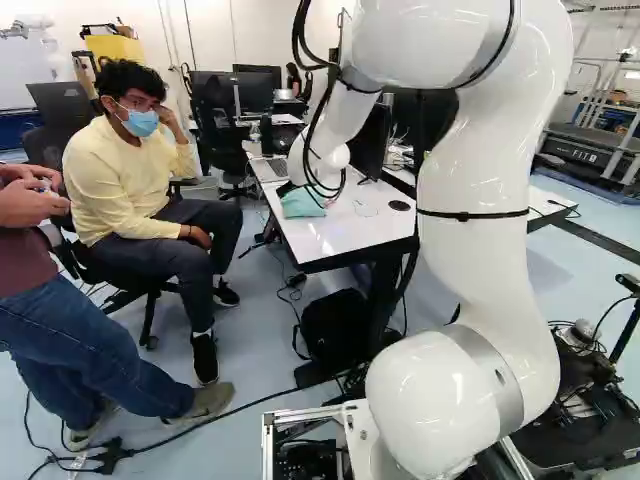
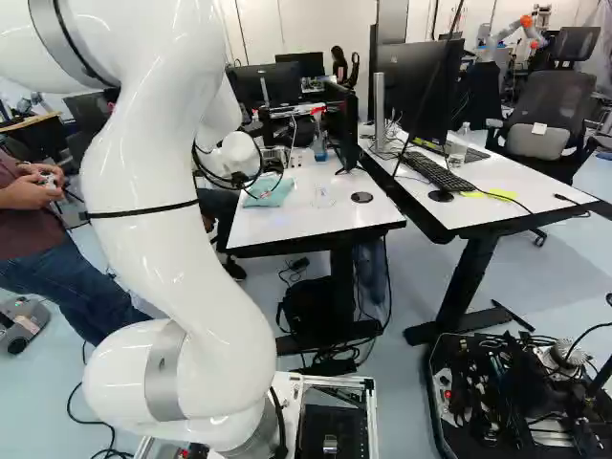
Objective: Clean the table with the green towel
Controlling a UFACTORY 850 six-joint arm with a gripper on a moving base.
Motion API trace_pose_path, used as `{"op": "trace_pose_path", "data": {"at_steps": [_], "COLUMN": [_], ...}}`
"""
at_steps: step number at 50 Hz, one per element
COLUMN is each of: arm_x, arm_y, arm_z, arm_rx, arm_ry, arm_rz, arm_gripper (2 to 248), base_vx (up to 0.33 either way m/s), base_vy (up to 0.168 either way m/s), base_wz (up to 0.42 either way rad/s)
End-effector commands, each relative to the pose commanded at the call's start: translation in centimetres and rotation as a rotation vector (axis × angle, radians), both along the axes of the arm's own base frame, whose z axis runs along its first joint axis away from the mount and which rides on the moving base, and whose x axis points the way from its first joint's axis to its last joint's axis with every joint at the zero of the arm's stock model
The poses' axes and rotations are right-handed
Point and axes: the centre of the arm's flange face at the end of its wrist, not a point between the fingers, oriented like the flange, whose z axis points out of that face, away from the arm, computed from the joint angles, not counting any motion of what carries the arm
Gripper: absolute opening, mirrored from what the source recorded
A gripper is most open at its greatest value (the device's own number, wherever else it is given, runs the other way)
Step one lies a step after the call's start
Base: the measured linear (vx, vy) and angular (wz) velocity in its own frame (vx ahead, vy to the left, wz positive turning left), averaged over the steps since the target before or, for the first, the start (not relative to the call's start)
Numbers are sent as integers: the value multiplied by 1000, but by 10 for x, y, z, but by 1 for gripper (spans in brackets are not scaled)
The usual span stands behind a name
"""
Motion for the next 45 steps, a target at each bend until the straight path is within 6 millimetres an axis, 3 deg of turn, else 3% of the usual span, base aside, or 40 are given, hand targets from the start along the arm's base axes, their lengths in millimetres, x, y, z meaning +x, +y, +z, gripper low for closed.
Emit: {"op": "trace_pose_path", "data": {"at_steps": [22, 45], "arm_x": [12, 11], "arm_y": [5, -5], "arm_z": [-7, -19], "arm_rx": [84, 119], "arm_ry": [-136, 24], "arm_rz": [-1, -173], "arm_gripper": [247, 247], "base_vx": [0, 8], "base_vy": [0, 8], "base_wz": [0, 1]}}
